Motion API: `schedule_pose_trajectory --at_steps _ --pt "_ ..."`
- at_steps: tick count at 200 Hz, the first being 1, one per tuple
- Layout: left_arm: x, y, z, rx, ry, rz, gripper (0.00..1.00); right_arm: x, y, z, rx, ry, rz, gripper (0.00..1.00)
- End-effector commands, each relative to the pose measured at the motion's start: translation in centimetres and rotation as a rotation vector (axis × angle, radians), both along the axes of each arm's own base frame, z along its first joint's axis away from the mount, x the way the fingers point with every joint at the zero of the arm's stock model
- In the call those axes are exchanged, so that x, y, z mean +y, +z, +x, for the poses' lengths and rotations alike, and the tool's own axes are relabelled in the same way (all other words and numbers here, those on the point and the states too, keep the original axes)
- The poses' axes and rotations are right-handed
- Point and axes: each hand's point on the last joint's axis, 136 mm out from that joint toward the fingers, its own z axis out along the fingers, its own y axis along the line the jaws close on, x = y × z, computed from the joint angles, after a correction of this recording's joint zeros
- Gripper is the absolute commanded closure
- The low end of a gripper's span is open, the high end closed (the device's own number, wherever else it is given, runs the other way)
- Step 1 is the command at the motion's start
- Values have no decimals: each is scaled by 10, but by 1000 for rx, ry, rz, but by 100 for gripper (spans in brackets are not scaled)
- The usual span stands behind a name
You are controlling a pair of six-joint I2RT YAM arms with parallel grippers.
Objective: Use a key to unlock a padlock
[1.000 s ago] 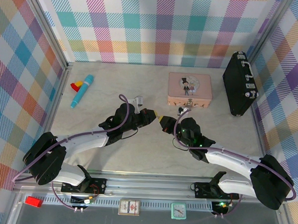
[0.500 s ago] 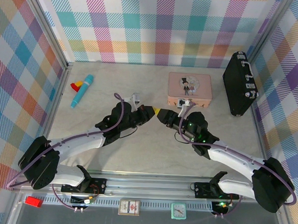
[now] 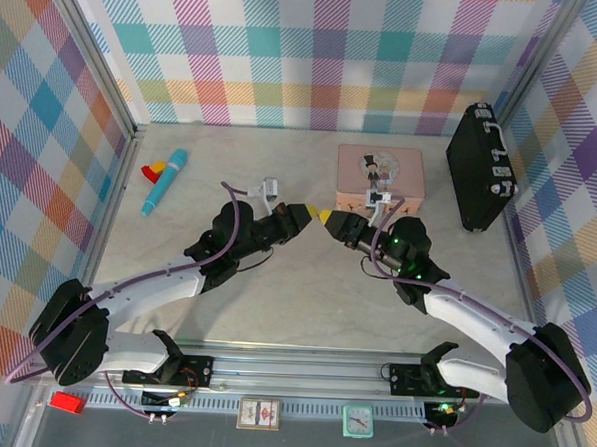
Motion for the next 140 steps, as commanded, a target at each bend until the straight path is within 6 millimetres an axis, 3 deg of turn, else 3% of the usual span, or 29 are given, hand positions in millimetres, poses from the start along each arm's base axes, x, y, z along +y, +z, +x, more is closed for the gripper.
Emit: schedule_pose_trajectory --at_steps 1,93,140 --pt "0 28 5 -93 -30 -111 100 7 31 -9 -72 77 71 52" --pt "-1 27 5 -91 -48 -109 100 -6 45 -13 -137 19 40 58" --pt "-2 24 1 -91 -67 -108 100 -3 40 -7 -118 11 31 60"
